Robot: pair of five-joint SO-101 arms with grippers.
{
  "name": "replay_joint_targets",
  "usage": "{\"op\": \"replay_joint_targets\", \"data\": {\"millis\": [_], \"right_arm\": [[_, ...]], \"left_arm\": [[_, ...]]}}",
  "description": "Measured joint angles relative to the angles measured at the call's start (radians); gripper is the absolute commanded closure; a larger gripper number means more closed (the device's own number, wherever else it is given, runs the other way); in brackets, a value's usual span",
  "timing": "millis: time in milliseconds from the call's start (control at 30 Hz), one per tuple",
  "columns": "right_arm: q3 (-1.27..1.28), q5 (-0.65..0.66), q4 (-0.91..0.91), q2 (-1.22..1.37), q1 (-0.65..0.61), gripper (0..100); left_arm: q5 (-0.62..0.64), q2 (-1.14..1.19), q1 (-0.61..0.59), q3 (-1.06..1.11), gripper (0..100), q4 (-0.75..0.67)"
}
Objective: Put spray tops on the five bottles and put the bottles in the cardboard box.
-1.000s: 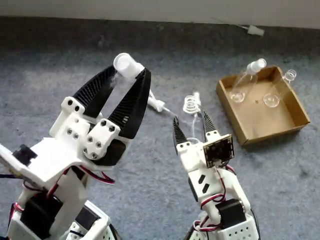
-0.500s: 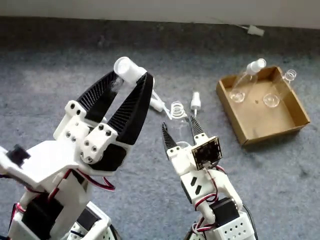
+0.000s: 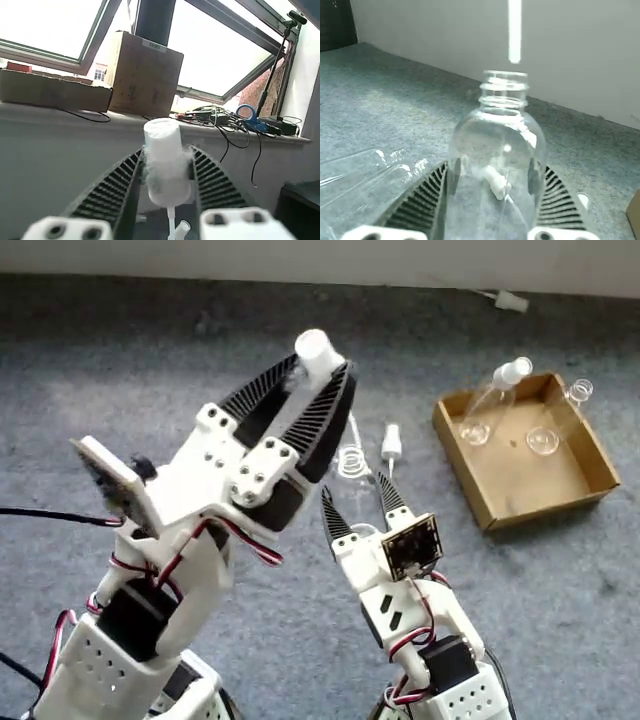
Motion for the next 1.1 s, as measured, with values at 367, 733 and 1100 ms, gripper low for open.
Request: {"op": "replay_joint_targets", "data": {"millis": [367, 733, 1100], "right_arm": [[0.0, 0.0, 0.0, 0.0, 0.0, 85.3], [0.0, 0.0, 0.0, 0.0, 0.0, 85.3], [0.0, 0.0, 0.0, 0.0, 0.0, 85.3]], "left_arm": [[0.0, 0.095, -0.084, 0.0, 100, -0.094], [0.0, 0.118, -0.084, 0.006, 100, -0.094], [0.0, 0.12, -0.058, 0.037, 100, 0.003]]}}
